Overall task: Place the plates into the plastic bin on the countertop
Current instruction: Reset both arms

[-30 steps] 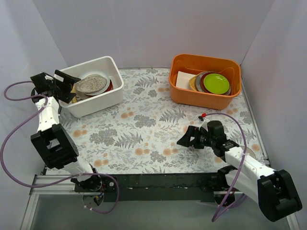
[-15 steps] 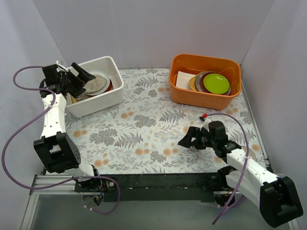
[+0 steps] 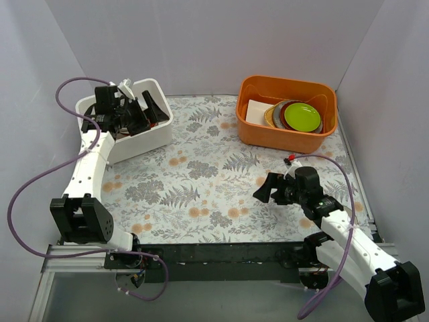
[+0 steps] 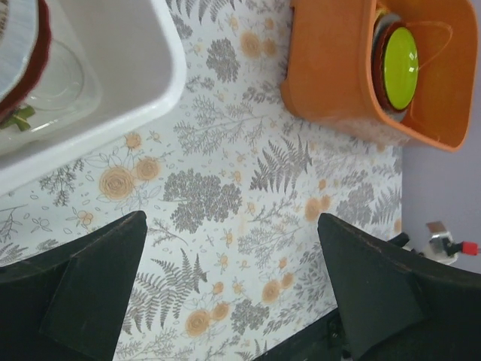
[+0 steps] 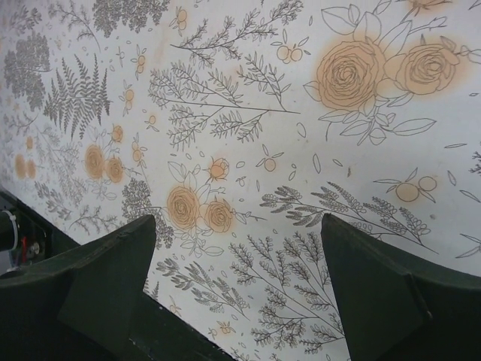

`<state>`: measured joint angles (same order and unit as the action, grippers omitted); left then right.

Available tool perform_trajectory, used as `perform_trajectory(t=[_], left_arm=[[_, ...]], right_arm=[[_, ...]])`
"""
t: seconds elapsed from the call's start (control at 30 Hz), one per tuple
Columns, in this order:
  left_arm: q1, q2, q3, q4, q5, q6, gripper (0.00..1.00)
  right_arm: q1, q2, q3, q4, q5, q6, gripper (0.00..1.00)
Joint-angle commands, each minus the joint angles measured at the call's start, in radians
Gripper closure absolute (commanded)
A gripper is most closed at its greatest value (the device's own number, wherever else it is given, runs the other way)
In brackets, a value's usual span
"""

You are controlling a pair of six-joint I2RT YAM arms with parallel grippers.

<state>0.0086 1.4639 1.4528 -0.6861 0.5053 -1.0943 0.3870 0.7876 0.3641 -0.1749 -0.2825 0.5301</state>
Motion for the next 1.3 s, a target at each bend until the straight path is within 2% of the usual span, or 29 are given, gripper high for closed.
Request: perform_trajectory(t=[0.0, 0.17, 0.23, 0.43, 0.73, 1.03, 1.27], left_arm=[[-0.107, -0.073, -0.008, -0.076, -0.129, 0.076, 0.02], [-0.205, -0.106, -0.112, -0.081, -0.273, 0.070, 0.02], [-0.216, -0.116, -0.153, -0.069, -0.280, 0.059, 0.02], [-0.222, -0.134, -0.291, -0.047, -0.321, 0.031, 0.02], [-0.225, -0.155, -0.451, -0.007, -0.370, -0.012, 0.02], [-0.225, -0.152, -0.514, 0.014, -0.412, -0.019, 0.02], [-0.225, -0.162, -0.540, 0.059, -0.369, -0.015, 0.02]], right_arm=[[-0.003, -0.013, 0.071, -0.078, 0.089, -0.051, 0.02], [-0.002, -0.025, 0.098, -0.138, 0.189, -0.093, 0.02], [-0.002, -0.031, 0.107, -0.167, 0.226, -0.104, 0.02], [-0.002, -0.033, 0.130, -0.233, 0.382, -0.125, 0.02], [-0.002, -0.040, 0.130, -0.255, 0.519, -0.082, 0.02], [-0.002, -0.131, 0.098, -0.235, 0.598, -0.056, 0.02], [-0.002, -0.113, 0.090, -0.222, 0.597, -0.064, 0.02]])
